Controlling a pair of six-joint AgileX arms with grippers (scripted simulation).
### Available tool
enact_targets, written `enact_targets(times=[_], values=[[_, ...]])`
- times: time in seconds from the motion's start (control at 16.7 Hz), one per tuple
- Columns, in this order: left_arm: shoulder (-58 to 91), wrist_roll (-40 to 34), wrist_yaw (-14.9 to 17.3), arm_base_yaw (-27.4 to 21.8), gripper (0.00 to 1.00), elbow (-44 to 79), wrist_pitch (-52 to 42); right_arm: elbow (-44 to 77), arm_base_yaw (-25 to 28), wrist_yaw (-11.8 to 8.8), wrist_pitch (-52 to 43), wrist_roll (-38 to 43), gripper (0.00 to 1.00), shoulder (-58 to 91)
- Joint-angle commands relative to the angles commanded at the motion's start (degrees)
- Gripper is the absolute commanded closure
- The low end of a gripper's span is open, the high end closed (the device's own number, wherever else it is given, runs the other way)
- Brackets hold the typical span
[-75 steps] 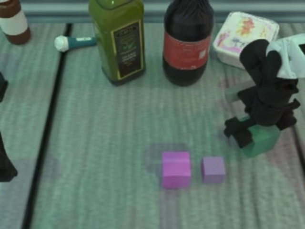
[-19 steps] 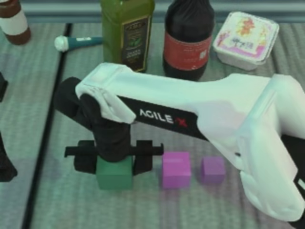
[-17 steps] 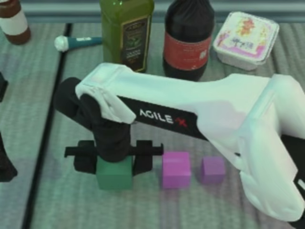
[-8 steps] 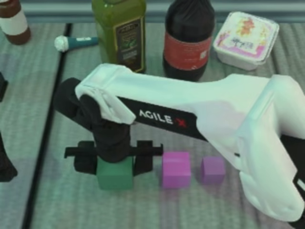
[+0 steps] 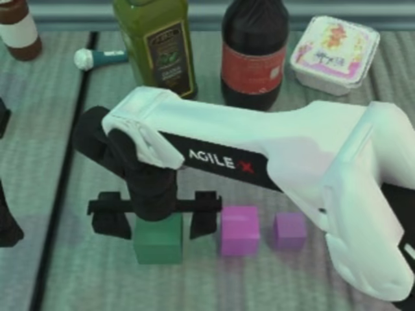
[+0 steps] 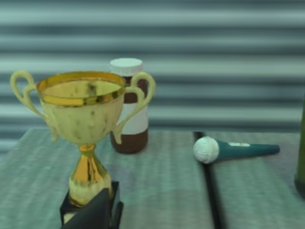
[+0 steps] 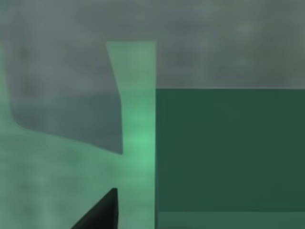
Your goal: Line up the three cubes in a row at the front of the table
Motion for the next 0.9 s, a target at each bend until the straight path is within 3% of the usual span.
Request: enact_targets(times=[0.36, 0.9], values=[[0.0, 0.0, 0.0, 0.0, 0.0, 0.0, 0.0, 1.0, -0.1, 0.0, -1.0, 0.0, 0.0, 0.0], [0.0, 0.0, 0.0, 0.0, 0.0, 0.0, 0.0, 14.7, 0.4, 0.0, -15.4, 0.0, 0.0, -0.7]])
